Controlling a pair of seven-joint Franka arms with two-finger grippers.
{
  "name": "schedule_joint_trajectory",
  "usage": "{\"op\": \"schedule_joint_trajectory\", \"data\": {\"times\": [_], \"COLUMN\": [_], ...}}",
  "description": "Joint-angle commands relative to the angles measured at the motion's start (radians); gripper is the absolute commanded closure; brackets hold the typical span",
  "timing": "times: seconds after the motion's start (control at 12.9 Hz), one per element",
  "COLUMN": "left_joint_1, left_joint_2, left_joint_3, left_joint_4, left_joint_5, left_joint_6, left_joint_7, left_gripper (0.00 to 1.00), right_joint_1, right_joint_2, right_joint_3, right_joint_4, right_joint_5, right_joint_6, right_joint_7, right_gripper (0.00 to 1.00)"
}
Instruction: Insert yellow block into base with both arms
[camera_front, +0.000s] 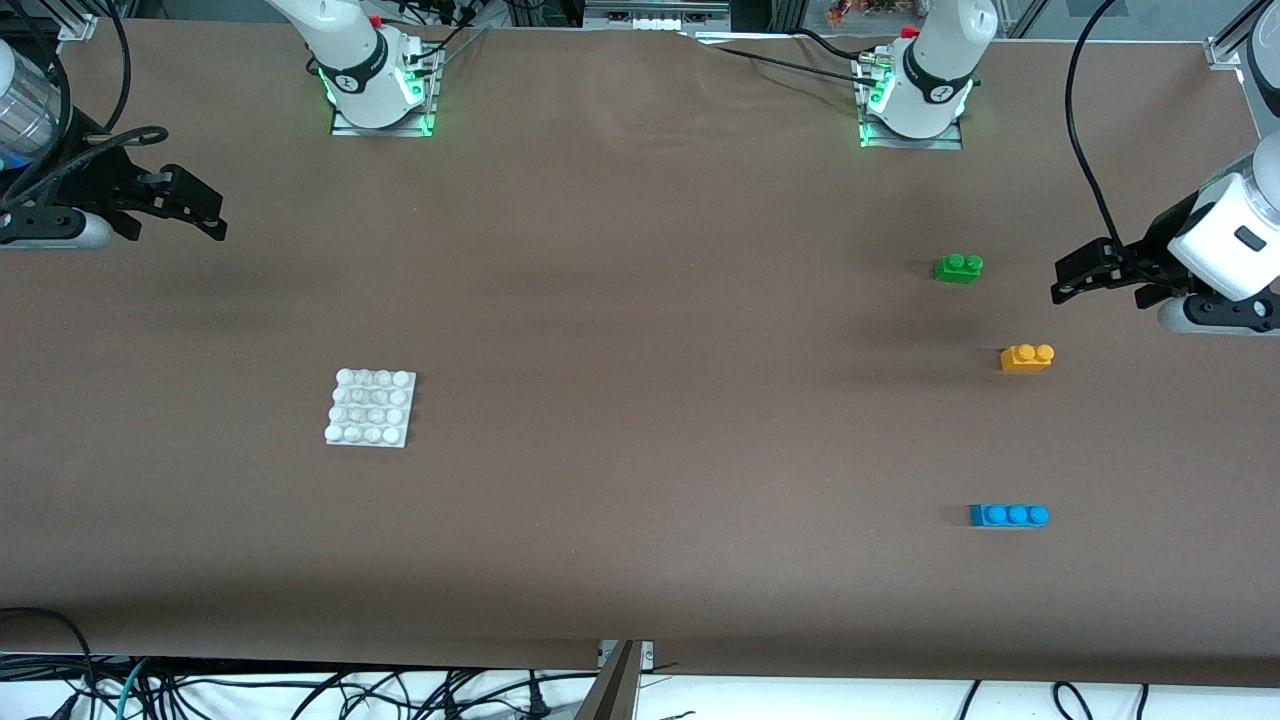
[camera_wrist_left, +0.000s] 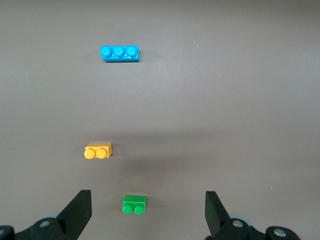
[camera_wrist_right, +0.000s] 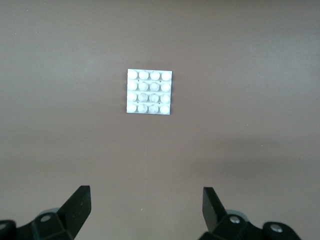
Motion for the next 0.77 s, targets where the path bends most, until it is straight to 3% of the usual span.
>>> {"op": "schedule_joint_trajectory", "data": {"times": [0.0, 0.7], "left_joint_1": [-0.002, -0.002], "left_joint_2": [0.015, 0.015], "left_joint_3": [0.001, 0.001], "left_joint_4": [0.036, 0.036], "left_joint_5": [0.010, 0.007], "left_joint_6": [-0.021, -0.021], "left_joint_7": [0.015, 0.015], "left_gripper": [0.00, 0.00], "right_joint_1": [0.000, 0.000], "right_joint_2": [-0.023, -0.021], "right_joint_3": [-0.002, -0.008], "right_joint_4": [-0.010, -0.004], "right_joint_5": [0.008, 0.009], "right_joint_6": [-0.007, -0.007], "right_joint_7": [-0.015, -0.015], "right_gripper": [0.01, 0.01]}}
